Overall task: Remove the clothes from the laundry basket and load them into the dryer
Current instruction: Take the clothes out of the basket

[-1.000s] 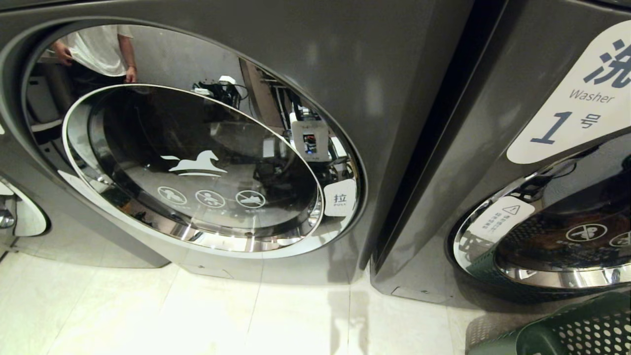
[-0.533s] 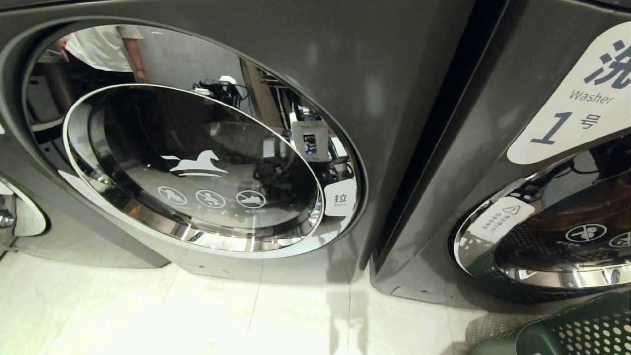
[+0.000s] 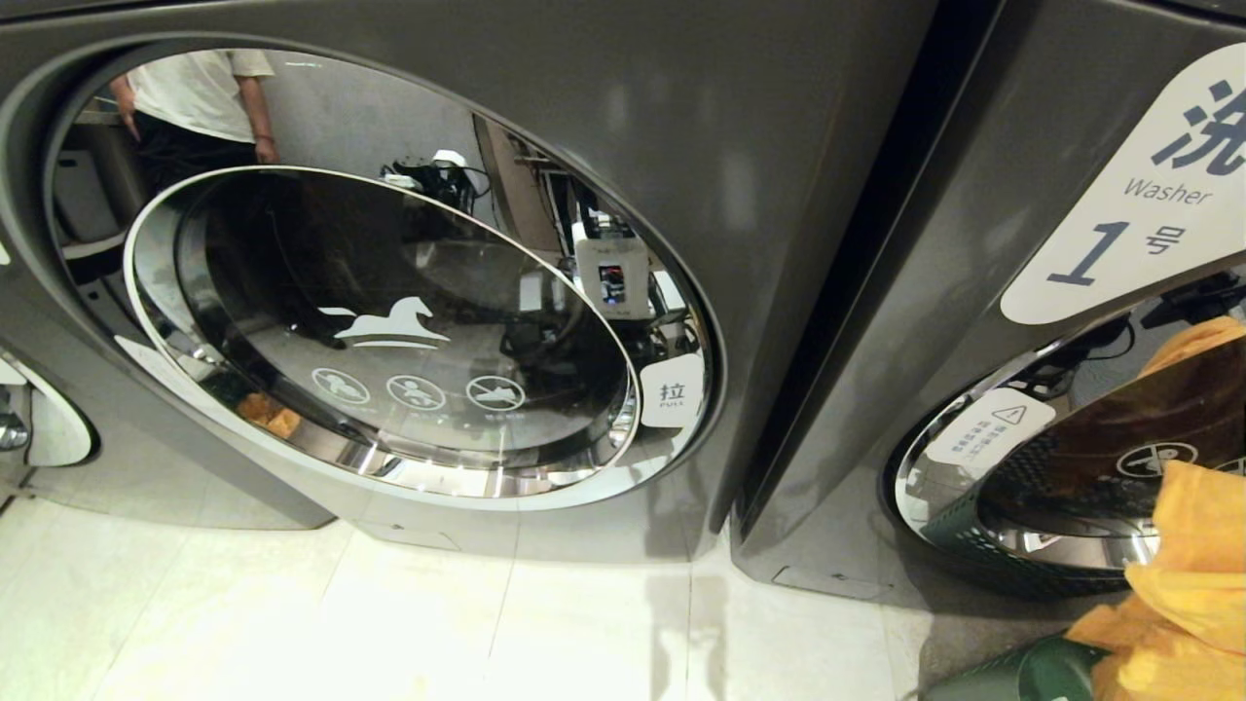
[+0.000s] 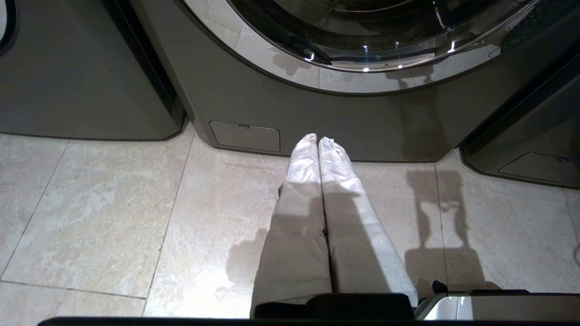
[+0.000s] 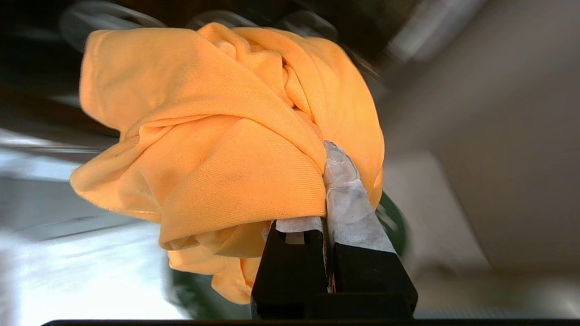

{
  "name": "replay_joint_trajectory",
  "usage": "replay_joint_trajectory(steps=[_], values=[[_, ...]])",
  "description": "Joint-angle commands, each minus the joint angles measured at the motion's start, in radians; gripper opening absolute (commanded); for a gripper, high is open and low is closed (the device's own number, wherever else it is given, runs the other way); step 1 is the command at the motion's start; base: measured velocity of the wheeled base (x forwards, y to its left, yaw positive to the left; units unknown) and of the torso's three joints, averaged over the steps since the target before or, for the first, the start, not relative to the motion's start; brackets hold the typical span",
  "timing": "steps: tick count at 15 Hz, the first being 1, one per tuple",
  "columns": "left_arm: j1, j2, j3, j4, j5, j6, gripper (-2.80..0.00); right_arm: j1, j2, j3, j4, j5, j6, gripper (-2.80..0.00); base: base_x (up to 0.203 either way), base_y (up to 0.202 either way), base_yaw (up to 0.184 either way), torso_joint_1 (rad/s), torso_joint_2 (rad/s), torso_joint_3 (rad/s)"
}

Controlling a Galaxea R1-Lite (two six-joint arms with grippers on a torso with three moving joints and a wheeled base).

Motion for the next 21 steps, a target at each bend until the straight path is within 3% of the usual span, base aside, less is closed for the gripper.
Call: replay_joint_trajectory(steps=[1, 4, 6, 10, 15, 18, 21], values=[[0.0, -0.002, 0.0, 0.0, -0.001, 0.0, -2.8, 0.2, -0.083, -0.068, 0.065, -0.001, -0.001, -2.8, 0.0, 0.0, 0.0, 0.0, 0.0, 0.0], [0.0, -0.002, 0.0, 0.0, 0.0, 0.0, -2.8, 0.446, -0.173, -0.104, 0.151, 0.002, 0.01, -2.8, 0.0, 0.0, 0.0, 0.0, 0.0, 0.0], [0.0, -0.002, 0.0, 0.0, 0.0, 0.0, -2.8, 0.494, -0.247, -0.026, 0.163, 0.011, 0.029, -2.8, 0.0, 0.0, 0.0, 0.0, 0.0, 0.0], [0.0, -0.002, 0.0, 0.0, 0.0, 0.0, -2.8, 0.492, -0.256, 0.209, 0.069, 0.034, 0.077, -2.8, 0.0, 0.0, 0.0, 0.0, 0.0, 0.0], [0.0, -0.002, 0.0, 0.0, 0.0, 0.0, -2.8, 0.412, -0.379, 0.204, 0.262, 0.142, 0.061, -2.8, 0.0, 0.0, 0.0, 0.0, 0.0, 0.0], [0.0, -0.002, 0.0, 0.0, 0.0, 0.0, -2.8, 0.396, -0.528, 0.203, 0.278, 0.178, 0.009, -2.8, 0.0, 0.0, 0.0, 0.0, 0.0, 0.0], [0.0, -0.002, 0.0, 0.0, 0.0, 0.0, -2.8, 0.393, -0.533, 0.206, 0.274, 0.173, 0.006, -2.8, 0.0, 0.0, 0.0, 0.0, 0.0, 0.0]])
